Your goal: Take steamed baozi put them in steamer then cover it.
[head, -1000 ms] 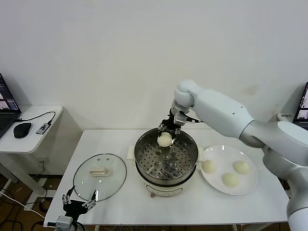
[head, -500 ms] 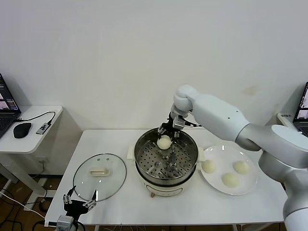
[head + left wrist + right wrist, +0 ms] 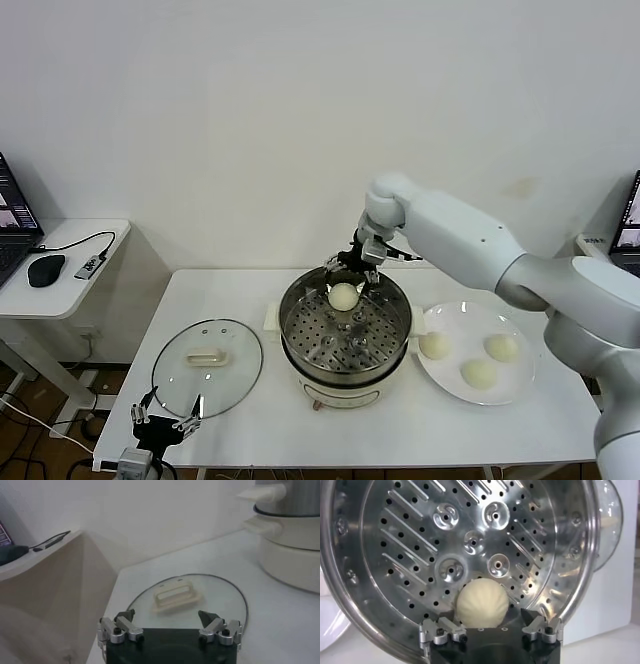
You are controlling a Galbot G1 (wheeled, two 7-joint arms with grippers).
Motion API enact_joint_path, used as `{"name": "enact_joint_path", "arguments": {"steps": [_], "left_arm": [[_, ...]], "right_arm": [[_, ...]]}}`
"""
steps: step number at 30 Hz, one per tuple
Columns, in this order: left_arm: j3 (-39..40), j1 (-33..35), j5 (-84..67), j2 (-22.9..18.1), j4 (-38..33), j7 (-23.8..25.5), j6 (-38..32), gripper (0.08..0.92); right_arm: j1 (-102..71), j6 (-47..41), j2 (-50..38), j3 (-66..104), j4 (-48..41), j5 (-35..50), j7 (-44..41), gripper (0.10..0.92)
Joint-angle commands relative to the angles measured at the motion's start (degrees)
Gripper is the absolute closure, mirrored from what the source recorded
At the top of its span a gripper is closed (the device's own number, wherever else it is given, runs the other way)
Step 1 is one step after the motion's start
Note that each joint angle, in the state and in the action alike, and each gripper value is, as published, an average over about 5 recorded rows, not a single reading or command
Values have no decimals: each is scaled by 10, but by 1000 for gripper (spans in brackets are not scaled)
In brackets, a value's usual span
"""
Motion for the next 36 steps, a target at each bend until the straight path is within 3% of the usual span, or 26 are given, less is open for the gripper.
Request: {"name": "enact_joint_path", "arguments": {"steps": [1,8,15,21,27,36], "left_arm": [[0,1,-1,1,-2,1,1,177],[1,3,-5,6,-9,4,3,177],[10,6,-13,17,-18,7,9,177],[12,7,-19,22,-25,9,13,177],[13,13,-20,23,-30,8,15,177],[13,19,-20,20,-30,7,16,177]], "right_arm": [[46,-106,-68,-11,66,152,-61,203],[121,-266,-176,-62,149,267,-77,203],[158,-432,-265,-86,186,283,-87,203],[164,-580,-326,-88,211,273,-106,203],[130,-670,-364,-77,239,240,-114,203],[-4,-715,-367,1,274,157,-88,203]]}}
